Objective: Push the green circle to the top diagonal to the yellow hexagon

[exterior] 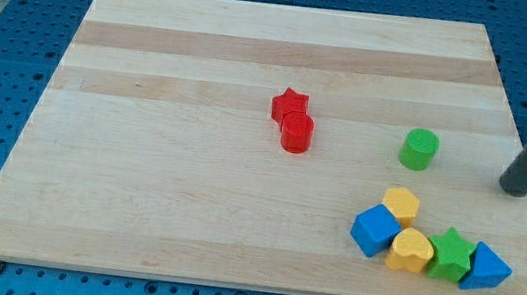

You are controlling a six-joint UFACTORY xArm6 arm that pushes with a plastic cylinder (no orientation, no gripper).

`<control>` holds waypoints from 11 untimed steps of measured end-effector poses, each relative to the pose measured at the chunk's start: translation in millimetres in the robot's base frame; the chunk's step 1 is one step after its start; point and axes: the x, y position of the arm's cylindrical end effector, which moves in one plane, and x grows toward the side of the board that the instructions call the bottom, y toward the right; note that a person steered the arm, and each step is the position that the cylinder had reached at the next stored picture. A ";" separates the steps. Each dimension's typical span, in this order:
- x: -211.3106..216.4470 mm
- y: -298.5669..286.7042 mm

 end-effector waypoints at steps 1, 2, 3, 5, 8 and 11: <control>-22.1 -52.7; -68.4 -107.3; -100.8 -147.5; -85.0 -80.8; -66.4 -168.8; -88.2 -112.9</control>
